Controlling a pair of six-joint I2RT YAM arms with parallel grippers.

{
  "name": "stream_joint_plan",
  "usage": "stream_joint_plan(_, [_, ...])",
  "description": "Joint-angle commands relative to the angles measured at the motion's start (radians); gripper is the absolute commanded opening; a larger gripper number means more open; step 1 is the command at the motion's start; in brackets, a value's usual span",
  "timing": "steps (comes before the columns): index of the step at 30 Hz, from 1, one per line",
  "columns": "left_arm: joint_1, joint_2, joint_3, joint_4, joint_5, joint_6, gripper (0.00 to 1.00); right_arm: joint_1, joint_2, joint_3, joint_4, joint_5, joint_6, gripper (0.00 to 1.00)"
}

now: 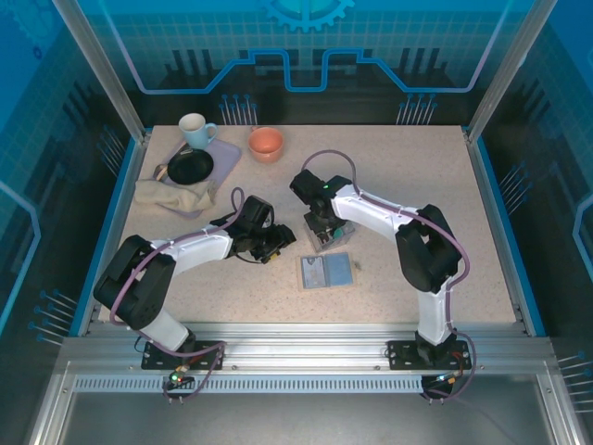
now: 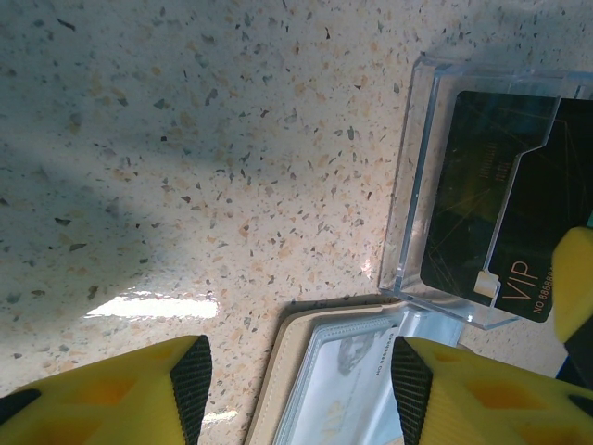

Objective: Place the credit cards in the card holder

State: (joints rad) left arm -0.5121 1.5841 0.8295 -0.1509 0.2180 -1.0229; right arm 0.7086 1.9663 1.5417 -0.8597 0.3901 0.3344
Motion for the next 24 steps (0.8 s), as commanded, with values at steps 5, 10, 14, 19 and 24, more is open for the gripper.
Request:
stream_joint_plan(5, [0.006,-0.013,0.005,-0.008,0.009,-0.004,0.57,0.018,0.052,0.039,-0.037,0.051,-0.046,0.37])
stream_joint_plan(10, [0.006,-0.012,0.003,-0.009,0.009,-0.004,0.57,0.031,0.077,0.047,-0.036,0.054,-0.055,0.38])
stream_joint_plan(14, [0.006,-0.015,0.003,-0.010,0.006,-0.005,0.57,0.036,0.096,0.052,-0.038,0.082,-0.058,0.39])
stream_joint_plan(19, [0.007,-0.016,0.002,-0.013,0.002,-0.004,0.57,0.050,0.096,0.057,-0.044,0.151,-0.067,0.38])
stream_joint_plan(24, [0.006,-0.010,0.007,-0.013,0.003,-0.004,0.57,0.055,0.060,0.059,-0.041,0.189,-0.078,0.38])
